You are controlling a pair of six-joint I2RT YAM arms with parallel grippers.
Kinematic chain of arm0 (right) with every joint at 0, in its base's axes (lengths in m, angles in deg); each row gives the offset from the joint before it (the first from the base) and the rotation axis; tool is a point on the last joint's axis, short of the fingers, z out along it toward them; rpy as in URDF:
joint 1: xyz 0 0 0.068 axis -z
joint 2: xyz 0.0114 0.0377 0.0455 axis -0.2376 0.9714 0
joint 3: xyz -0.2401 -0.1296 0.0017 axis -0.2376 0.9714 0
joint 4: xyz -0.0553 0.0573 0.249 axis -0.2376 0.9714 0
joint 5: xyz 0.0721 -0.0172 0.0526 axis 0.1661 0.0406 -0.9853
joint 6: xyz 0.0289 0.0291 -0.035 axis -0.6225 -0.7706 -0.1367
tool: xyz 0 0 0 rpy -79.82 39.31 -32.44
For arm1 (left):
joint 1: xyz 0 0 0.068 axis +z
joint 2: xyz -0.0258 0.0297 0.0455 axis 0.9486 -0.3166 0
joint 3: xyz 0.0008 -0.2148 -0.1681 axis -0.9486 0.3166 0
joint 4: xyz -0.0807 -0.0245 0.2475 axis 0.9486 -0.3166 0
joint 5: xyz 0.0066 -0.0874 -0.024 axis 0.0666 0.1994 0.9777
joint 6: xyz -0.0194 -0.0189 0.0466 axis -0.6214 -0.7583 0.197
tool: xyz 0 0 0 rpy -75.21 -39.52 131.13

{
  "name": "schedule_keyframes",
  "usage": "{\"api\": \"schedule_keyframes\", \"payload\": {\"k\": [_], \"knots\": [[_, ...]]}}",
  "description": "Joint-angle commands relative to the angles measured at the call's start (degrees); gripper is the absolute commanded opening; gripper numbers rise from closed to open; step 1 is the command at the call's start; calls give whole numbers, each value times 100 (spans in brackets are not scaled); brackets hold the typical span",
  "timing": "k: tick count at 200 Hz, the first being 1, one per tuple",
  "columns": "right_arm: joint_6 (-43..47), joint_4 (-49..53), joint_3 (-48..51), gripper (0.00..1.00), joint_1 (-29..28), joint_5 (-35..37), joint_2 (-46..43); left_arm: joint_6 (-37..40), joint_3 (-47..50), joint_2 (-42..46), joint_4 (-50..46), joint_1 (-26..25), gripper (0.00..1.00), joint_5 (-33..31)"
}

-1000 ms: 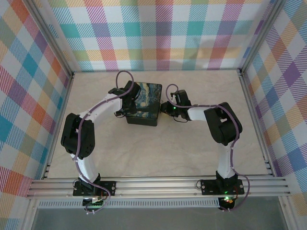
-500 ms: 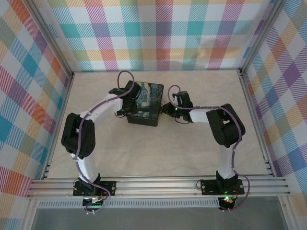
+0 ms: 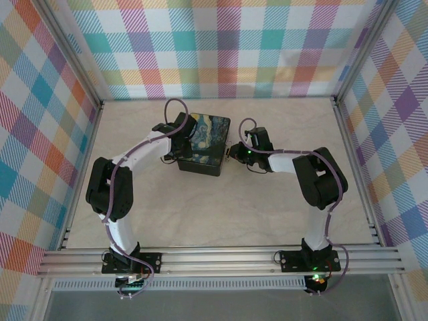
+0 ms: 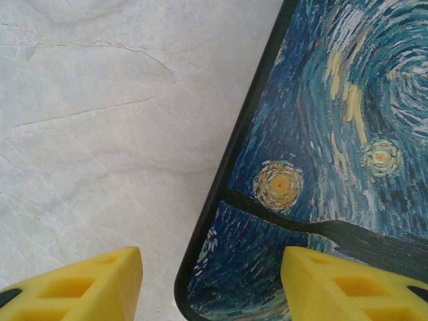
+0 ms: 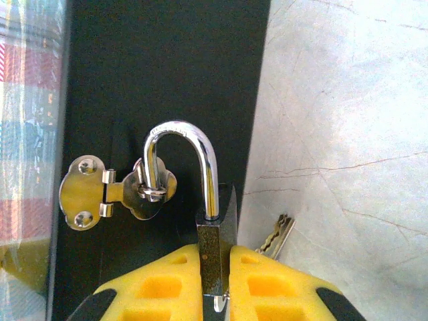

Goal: Unlock the padlock with the key

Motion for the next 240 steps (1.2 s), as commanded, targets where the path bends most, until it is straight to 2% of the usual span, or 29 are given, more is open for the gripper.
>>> {"api": "schedule_keyframes", "payload": {"k": [1,134,169,196,215,240], "knots": [[-109,-204,-229,13,109,67,-181,51,225,-156,-288,-14,57,-71],[-888,-812,-527,13,241,683,-249,-97,442,-216,-218,-10,57,-1],[-627,-512,-739,12,245,732,-116,-106,495,-205,-191,9,57,32],[-307,-371,-946,12,239,164,115,-107,540,-190,-155,18,57,69],[222,188,-1135,12,237,-202,137,-104,527,-182,-171,34,57,48],[1001,1091,-1182,12,236,-39,-76,-76,514,-164,-191,75,57,22]]}}
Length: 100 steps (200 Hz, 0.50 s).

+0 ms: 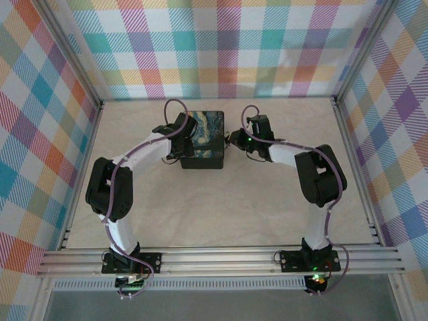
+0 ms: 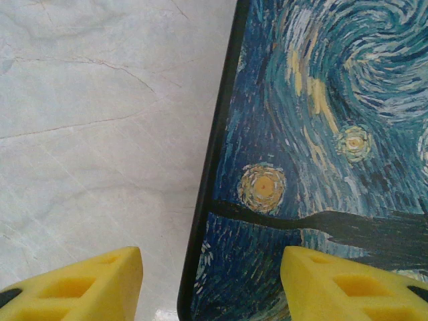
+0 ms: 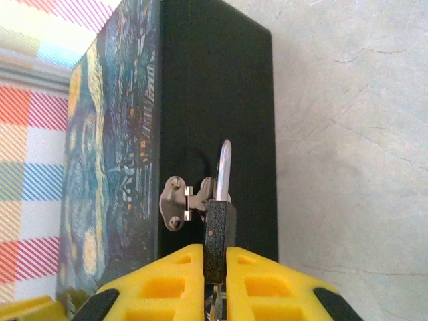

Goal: Unlock the padlock with the key

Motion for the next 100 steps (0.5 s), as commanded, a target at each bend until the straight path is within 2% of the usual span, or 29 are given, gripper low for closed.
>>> {"api": "schedule_keyframes", "payload": {"k": [1,40,85,100], "knots": [[981,734,-270,12,50,-114,-248,57,317,-188,-694,77,57,-41],[2039,2192,-799,12,27,163,-291,51,233,-228,-746,98,57,-77],[2933,3065,-1348,12,-280,1156,-98,33,194,-223,-794,100,57,-55],[3132,3044,-1385,12,-431,1513,-52,32,188,-214,-790,97,57,-44]]}}
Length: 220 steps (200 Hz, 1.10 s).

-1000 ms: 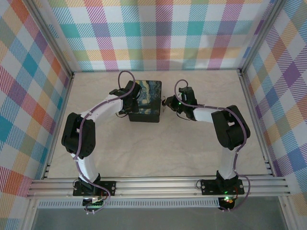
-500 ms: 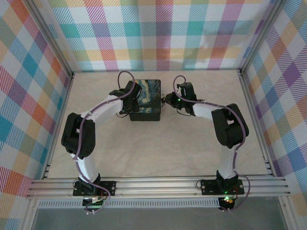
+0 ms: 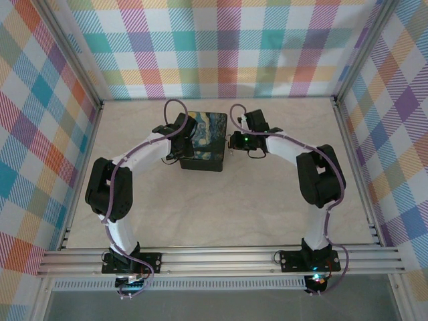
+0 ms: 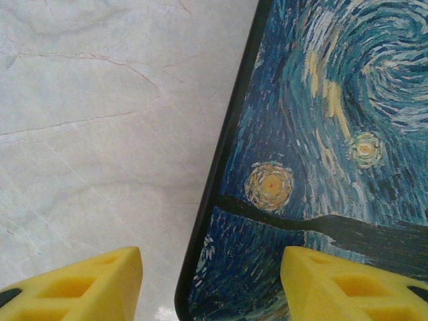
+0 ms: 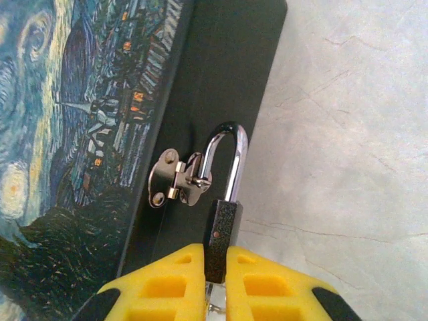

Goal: Unlock the padlock with the key

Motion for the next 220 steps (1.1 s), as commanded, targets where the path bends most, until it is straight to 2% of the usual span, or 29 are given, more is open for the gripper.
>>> {"api": "schedule_keyframes", "payload": {"k": [1,22,57,93,116,169,220], "knots": [[812,496,-287,12,-183,821,-27,32,180,-230,-736,95,57,-49],[1005,599,-421,12,-348,1204,91,43,168,-248,-760,99,57,-28],[990,-45,-102,11,-496,1888,57,74,194,-283,-744,97,57,20],[618,-1489,648,10,-661,2086,-81,75,222,-256,-727,95,57,49],[888,-1296,440,10,-836,2234,126,101,222,-240,-744,95,57,30],[788,-1503,480,10,-847,2338,125,113,244,-258,-704,96,57,118],[19,-2727,720,10,-847,2802,374,166,370,-283,-683,74,56,207]]}}
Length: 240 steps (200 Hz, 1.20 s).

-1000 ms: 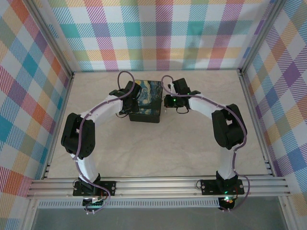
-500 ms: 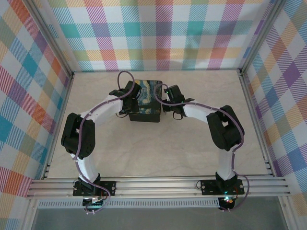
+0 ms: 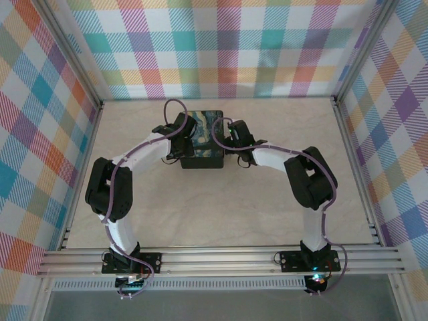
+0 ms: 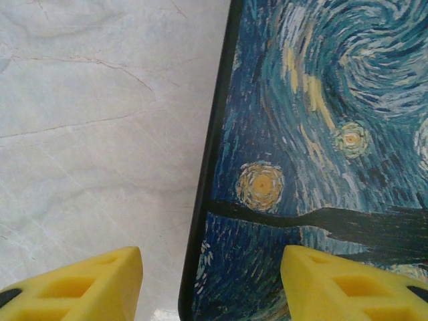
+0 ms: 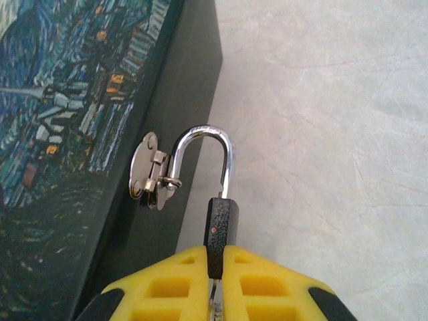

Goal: Unlock the padlock with the key

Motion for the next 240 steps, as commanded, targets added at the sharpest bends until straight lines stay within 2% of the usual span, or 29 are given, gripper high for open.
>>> {"api": "schedule_keyframes", "payload": {"k": [1,17,34,48,94,127,162,184,240], "knots": [[-441,-1050,80,10,-45,305,192,161,358,-285,-777,61,56,151],[-573,-1261,-31,10,-42,-63,351,170,380,-314,-767,59,56,165],[-476,-702,-424,9,-63,-510,592,169,401,-318,-769,66,56,128],[-532,-794,-317,9,-28,-823,603,177,427,-285,-742,100,56,150],[-627,-824,-239,10,60,-375,513,239,424,-282,-755,111,56,194],[-1695,-1362,-338,8,78,-114,845,214,415,-289,-748,112,56,259],[-2224,-1979,-95,9,74,460,790,229,475,-232,-759,130,56,201],[-2050,-1884,69,9,220,509,483,230,461,-216,-795,162,56,164],[-2093,-299,980,9,1123,-553,-913,339,402,-34,-825,328,57,300]]}}
